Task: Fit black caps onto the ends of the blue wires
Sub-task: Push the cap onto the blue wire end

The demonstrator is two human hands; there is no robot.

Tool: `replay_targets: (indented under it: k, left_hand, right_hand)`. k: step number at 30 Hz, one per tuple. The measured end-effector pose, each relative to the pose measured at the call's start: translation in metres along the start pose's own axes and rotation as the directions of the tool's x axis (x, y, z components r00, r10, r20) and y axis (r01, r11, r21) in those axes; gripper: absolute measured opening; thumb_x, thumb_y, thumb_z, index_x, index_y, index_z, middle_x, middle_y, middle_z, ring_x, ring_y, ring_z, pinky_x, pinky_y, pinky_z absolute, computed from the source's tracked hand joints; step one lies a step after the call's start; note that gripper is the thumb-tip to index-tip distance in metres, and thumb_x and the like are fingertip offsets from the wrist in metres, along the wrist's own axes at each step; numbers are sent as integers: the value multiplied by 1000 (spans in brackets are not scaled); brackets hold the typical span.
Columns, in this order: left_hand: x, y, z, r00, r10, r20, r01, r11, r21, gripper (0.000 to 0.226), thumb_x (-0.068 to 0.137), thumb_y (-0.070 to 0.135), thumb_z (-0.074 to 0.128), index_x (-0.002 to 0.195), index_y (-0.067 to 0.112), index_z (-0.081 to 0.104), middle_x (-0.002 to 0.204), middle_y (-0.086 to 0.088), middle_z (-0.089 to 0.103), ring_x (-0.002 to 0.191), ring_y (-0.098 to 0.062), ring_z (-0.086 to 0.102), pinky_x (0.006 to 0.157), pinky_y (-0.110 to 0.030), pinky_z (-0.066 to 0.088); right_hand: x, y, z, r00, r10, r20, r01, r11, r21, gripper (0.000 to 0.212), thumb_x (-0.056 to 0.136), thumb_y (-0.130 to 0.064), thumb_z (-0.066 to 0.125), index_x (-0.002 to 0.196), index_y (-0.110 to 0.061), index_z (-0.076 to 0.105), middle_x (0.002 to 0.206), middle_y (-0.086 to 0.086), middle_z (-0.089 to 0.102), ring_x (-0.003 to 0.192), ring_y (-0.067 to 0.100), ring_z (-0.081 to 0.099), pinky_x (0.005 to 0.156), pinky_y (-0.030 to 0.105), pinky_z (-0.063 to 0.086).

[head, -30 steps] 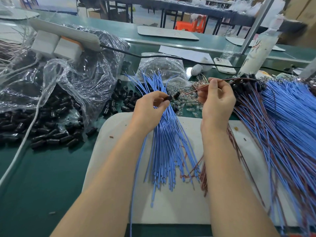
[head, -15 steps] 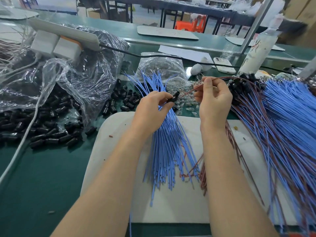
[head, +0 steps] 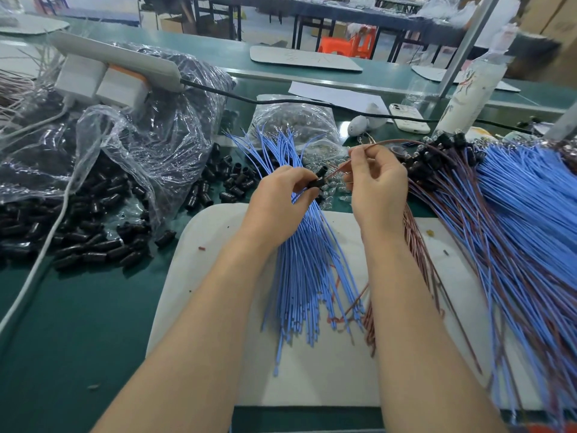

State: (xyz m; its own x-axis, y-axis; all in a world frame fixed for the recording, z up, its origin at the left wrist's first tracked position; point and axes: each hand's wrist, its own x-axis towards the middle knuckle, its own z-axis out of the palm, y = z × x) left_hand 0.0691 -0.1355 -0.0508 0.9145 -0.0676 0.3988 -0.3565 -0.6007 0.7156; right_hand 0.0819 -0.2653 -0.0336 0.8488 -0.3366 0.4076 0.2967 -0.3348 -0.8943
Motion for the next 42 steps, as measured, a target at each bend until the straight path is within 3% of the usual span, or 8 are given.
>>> replay_targets:
  k: [5,12,17,24,31,35,38,42]
  left_hand:
    - [1,2,0,997,22,-71,-25,999,-34,17,90,15,62,105,11,68,95,0,63,86,-10,54,71,-7,36]
    - [2,6,-1,990,46,-133,-62,991,-119,16,90,12,62,104,9,68,94,-2,65,83,-10,55,73,-3,37]
    - [4,13,-3,988,-63,-142,14,945,-326,15,91,14,62,104,11,68,92,0,70,85,-14,64,80,-27,51]
    - [12,4,-18,872,-397,286,356,114,-928,26,100,26,42,86,9,57,61,-2,50,43,-10,44,40,-20,36]
    - [13,4,-14,779,-445,441,464,-63,-884,18,93,23,55,83,10,63,73,1,66,79,-13,60,76,-23,48]
    - [13,2,-11,777,-493,391,473,49,-880,20,93,21,56,77,13,65,61,8,65,60,-5,60,51,-18,49]
    - [15,-1,-14,755,-541,371,425,-28,-905,23,92,22,59,71,12,64,60,5,63,49,-5,58,50,-17,49]
    - [17,-11,-20,793,-488,366,419,0,-908,29,94,30,54,70,17,61,62,8,56,52,-2,48,49,-13,39]
  right_hand:
    - [-4,-1,7,966,63,250,-37,994,-106,15,92,-21,59,86,-10,68,78,5,69,79,23,66,83,48,53]
    - [-7,-11,8,964,181,196,-225,947,230,24,96,-16,51,80,-23,67,68,-9,65,63,5,59,60,19,49]
    - [-15,-20,18,934,143,328,-225,948,226,20,101,-23,43,95,-21,62,89,3,68,81,12,64,73,26,54]
    - [-31,-34,25,851,-18,525,-69,987,145,19,93,-10,57,107,-12,44,54,-5,58,50,7,52,61,25,45]
    - [-25,-26,22,929,21,370,61,976,-208,21,85,-34,69,83,-16,58,69,-9,60,62,3,54,58,9,40]
    - [-22,-22,21,899,42,436,97,952,-292,15,89,-25,64,77,-18,60,64,-12,57,58,0,50,54,9,36]
    - [-25,-32,15,764,72,641,125,958,-257,17,89,-24,64,74,-17,61,63,-5,60,58,7,51,62,24,40]
    - [-38,-58,3,238,62,969,67,995,-80,18,89,-14,65,74,-11,58,61,0,59,57,9,53,57,16,42]
